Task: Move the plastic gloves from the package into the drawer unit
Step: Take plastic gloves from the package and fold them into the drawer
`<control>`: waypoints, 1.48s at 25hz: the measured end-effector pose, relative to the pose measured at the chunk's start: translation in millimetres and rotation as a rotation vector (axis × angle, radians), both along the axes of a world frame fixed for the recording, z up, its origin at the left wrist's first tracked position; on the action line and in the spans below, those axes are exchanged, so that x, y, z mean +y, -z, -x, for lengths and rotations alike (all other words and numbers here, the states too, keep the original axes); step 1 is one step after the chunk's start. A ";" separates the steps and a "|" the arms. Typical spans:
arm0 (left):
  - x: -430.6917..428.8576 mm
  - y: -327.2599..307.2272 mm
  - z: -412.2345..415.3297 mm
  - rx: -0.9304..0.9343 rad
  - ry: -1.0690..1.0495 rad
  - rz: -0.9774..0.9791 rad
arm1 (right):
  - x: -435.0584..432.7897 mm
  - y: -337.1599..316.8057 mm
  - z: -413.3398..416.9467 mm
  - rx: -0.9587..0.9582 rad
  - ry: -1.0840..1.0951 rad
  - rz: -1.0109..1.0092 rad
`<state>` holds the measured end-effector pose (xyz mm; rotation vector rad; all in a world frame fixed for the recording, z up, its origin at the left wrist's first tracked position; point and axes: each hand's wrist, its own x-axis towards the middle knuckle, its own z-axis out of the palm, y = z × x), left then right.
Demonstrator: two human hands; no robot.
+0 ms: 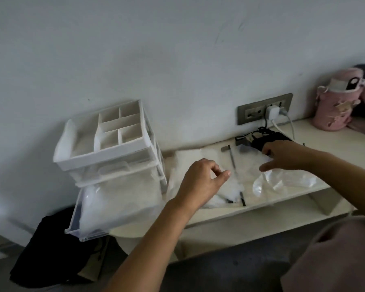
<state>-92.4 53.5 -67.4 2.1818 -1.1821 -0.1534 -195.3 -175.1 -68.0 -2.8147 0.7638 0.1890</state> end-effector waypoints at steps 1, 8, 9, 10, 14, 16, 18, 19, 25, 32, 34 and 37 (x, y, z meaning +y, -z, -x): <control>-10.3 10.2 2.8 0.026 0.026 -0.027 | -3.6 4.9 2.2 -0.008 0.031 -0.022; -50.6 89.6 6.2 -0.002 0.069 -0.494 | -12.8 37.9 7.0 -0.059 0.142 -0.004; -49.4 97.4 7.4 -0.015 0.068 -0.497 | -12.2 40.3 7.5 -0.054 0.130 0.006; -46.9 102.9 9.5 -0.031 0.066 -0.481 | -11.2 42.7 8.6 -0.050 0.110 0.013; -42.5 110.5 12.6 -0.061 0.057 -0.442 | -9.5 47.7 10.6 -0.058 0.015 0.018; -43.6 110.0 11.6 -0.044 0.054 -0.443 | -13.3 49.3 8.5 -0.073 0.005 0.079; -44.1 109.7 11.2 -0.033 0.053 -0.436 | -15.0 48.2 8.6 -0.085 0.041 0.053; -43.8 109.8 10.9 -0.028 0.052 -0.430 | -15.0 49.2 8.5 -0.085 0.050 0.030; -44.3 108.5 10.7 -0.013 0.049 -0.408 | -9.6 54.2 12.1 -0.050 0.080 -0.141; -43.7 104.7 9.0 0.037 0.032 -0.373 | -5.0 39.5 9.9 -0.108 0.069 -0.066; -42.8 102.2 8.4 0.100 0.019 -0.342 | -3.1 20.9 11.2 -0.229 0.115 -0.078; -40.1 87.5 11.8 0.358 -0.027 -0.162 | 8.9 -7.3 13.0 -0.465 0.156 -0.295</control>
